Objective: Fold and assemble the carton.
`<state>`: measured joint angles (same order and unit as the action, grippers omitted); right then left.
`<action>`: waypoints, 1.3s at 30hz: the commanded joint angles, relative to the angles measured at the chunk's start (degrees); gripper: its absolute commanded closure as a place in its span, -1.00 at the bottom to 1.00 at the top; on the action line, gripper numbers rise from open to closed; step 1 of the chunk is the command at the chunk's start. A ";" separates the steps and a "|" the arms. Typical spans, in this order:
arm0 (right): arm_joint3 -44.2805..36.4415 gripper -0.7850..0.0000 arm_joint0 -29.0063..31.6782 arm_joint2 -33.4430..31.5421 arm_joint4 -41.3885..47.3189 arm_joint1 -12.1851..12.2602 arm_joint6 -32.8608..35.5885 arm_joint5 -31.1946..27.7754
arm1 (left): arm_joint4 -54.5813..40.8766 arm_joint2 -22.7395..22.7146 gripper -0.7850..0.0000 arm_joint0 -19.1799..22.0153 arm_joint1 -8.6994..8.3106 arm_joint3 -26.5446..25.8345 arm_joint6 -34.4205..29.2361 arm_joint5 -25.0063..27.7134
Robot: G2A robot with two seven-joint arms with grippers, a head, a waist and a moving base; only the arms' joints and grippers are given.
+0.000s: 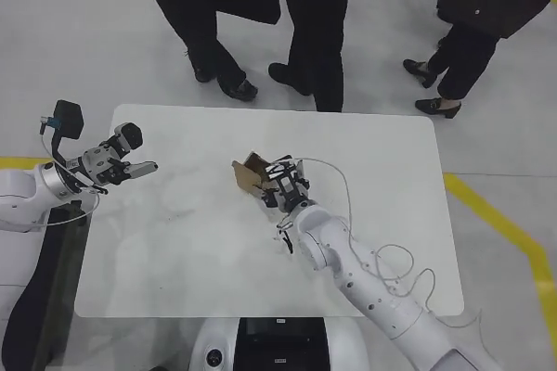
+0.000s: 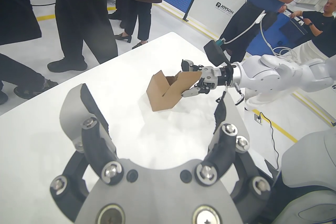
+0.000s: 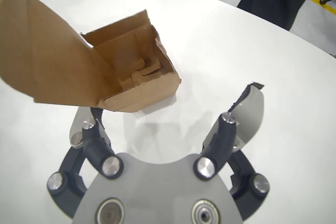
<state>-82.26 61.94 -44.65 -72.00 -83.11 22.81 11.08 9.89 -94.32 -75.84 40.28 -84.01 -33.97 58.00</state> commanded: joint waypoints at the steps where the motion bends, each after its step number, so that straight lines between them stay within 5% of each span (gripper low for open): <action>1: -0.37 -1.00 0.50 -1.24 -1.46 0.37 1.15 -0.05 | 0.01 0.00 -1.00 0.00 0.00 0.00 0.01 0.00; 11: -5.67 -1.00 4.32 -6.76 -13.15 1.93 6.06 5.51 | 0.01 0.00 -1.00 0.00 0.00 0.00 0.01 0.00; 21: -11.98 -1.00 6.71 -3.15 -8.91 1.05 4.10 -2.16 | 0.01 0.00 -1.00 0.00 0.00 0.00 0.01 0.00; 39: -7.41 -1.00 3.63 -0.83 -9.37 -1.89 -1.93 4.92 | 0.01 0.00 -1.00 0.00 0.00 0.00 0.01 0.00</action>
<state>-89.70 65.39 -45.50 -81.12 -84.97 21.04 15.85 9.89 -94.32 -75.84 40.28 -84.01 -33.97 58.00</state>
